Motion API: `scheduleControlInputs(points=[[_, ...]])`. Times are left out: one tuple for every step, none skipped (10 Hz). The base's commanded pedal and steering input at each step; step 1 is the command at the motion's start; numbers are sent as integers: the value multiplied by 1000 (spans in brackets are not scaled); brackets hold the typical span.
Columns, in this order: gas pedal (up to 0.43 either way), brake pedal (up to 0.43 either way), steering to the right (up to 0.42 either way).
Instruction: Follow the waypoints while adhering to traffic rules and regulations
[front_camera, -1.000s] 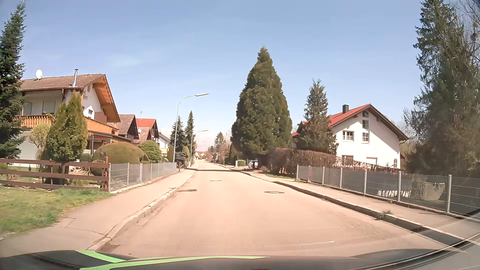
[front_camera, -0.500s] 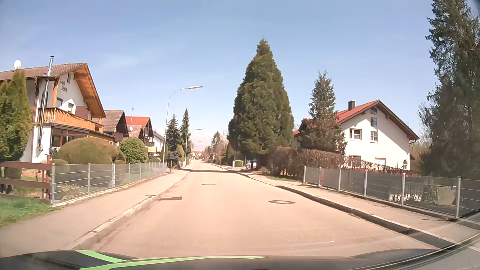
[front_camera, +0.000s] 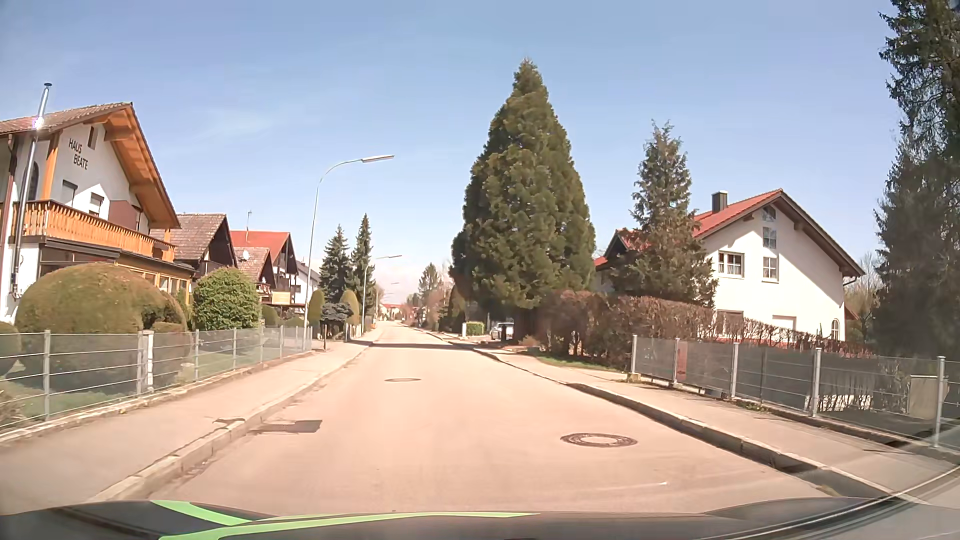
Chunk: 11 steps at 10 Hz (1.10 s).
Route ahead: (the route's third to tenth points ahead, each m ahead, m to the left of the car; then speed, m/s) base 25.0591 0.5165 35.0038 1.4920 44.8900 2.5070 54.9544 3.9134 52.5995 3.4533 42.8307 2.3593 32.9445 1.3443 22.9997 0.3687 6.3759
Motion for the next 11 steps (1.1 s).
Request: scheduleControlInputs(points=[[59, 0, 4], [59, 0, 2], [59, 0, -3], [59, 0, -10], [59, 0, -13], [59, 0, -14], [67, 0, -18], [67, 0, -21], [67, 0, -24], [67, 0, -25], [79, 0, -25]])
